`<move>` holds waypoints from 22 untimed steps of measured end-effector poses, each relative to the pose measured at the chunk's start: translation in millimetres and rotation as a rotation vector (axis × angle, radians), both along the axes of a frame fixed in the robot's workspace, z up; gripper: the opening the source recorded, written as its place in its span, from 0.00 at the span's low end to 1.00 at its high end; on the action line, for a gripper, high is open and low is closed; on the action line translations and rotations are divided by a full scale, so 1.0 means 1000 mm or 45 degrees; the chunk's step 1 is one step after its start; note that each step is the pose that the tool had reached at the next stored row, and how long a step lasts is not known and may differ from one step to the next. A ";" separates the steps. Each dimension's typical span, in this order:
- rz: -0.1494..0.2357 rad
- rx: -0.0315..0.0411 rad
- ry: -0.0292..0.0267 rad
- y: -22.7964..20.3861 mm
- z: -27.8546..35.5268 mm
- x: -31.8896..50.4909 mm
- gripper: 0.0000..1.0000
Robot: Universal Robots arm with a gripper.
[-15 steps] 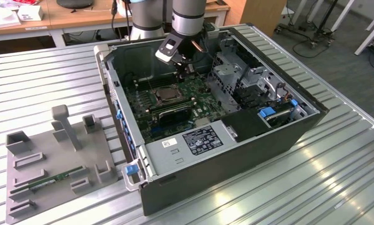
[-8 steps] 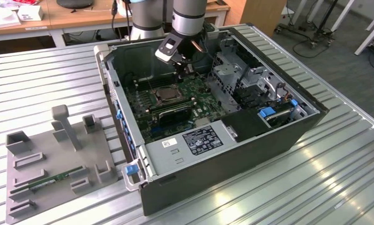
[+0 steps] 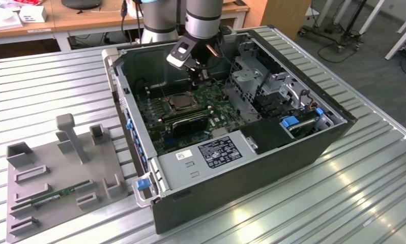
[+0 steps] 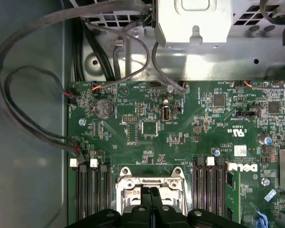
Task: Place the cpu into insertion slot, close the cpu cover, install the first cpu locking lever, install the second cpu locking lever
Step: 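Close the cpu cover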
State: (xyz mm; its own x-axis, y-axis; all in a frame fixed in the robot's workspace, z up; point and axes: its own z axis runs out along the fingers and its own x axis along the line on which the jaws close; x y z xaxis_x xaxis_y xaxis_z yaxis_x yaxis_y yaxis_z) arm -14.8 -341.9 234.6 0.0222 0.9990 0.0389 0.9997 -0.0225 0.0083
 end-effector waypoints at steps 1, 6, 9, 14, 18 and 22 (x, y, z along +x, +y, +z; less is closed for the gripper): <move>0.000 0.0000 0.0000 0.0000 0.0000 -0.0010 0.11; 0.000 -0.0001 0.0001 0.0000 -0.0001 -0.0056 0.11; 0.000 0.0000 0.0000 0.0000 -0.0001 -0.0080 0.11; 0.000 -0.0001 0.0001 0.0000 -0.0001 -0.0117 0.11; 0.000 -0.0001 0.0000 0.0000 -0.0001 -0.0144 0.11; 0.000 -0.0001 0.0001 0.0000 -0.0001 -0.0168 0.11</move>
